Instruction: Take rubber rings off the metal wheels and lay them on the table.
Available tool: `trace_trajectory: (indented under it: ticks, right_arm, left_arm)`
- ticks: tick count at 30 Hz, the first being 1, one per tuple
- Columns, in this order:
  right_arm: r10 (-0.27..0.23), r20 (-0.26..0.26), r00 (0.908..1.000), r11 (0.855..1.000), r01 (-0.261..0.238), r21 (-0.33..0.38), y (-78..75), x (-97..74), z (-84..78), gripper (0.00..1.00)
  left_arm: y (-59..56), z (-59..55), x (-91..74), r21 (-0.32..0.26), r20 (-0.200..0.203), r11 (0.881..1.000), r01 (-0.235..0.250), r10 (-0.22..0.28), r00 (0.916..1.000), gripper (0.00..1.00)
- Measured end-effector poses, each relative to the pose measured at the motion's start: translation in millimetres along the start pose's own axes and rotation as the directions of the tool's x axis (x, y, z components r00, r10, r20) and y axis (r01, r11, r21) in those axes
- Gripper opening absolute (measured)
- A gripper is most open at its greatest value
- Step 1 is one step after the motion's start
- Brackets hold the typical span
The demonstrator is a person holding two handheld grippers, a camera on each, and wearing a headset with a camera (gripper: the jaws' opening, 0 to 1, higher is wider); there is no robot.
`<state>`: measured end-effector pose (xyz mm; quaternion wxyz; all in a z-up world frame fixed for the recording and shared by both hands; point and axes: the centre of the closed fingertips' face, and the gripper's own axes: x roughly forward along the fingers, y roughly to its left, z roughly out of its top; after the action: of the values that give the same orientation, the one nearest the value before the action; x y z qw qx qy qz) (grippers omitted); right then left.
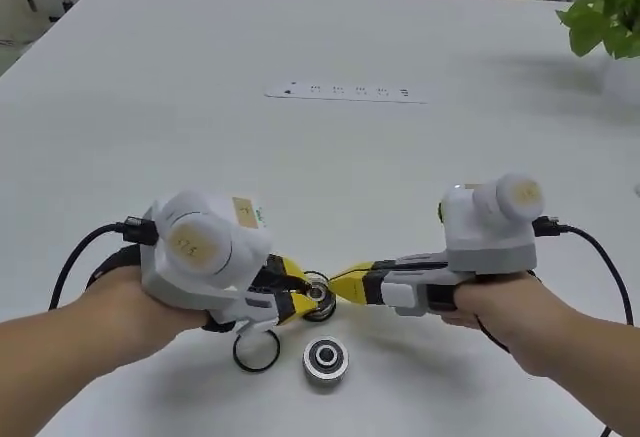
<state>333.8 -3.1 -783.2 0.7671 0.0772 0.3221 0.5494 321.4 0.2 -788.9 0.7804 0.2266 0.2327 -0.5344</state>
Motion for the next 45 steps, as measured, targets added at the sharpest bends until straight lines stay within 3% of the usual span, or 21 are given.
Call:
trace_trajectory:
  ticks: [5,14,24,37,45]
  right_arm:
    - [0.004,0.005,1.0,1.0,-0.004,0.003,0.5,0.1,1.7,0.0]
    - [0.013,0.017,0.9998,1.0,-0.013,0.006,3.4,-1.2,5.5,0.0]
    - [0.029,0.018,0.9994,1.0,-0.029,0.001,13.7,0.2,8.0,0.0]
    - [0.05,0.016,0.9986,0.999,-0.05,0.001,25.0,1.8,10.0,0.0]
    - [0.061,-0.004,0.9981,0.998,-0.061,-0.003,27.7,3.6,7.0,0.0]
  left_arm:
    - [-1.0,2.3,-6.2,-0.033,0.02,0.999,0.009,-0.009,0.9998,0.18]
    - [-7.9,12.7,-22.4,-0.029,0.062,0.999,0.022,-0.021,0.9979,0.23]
    - [-7.6,23.4,-44.2,-0.043,0.118,0.999,-0.003,0.008,0.993,0.38]
    - [-5.7,23.7,-68.3,-0.074,0.152,0.997,-0.033,0.044,0.9874,0.49]
    - [-8.1,14.8,-81.8,-0.094,0.149,0.995,-0.043,0.057,0.9872,0.57]
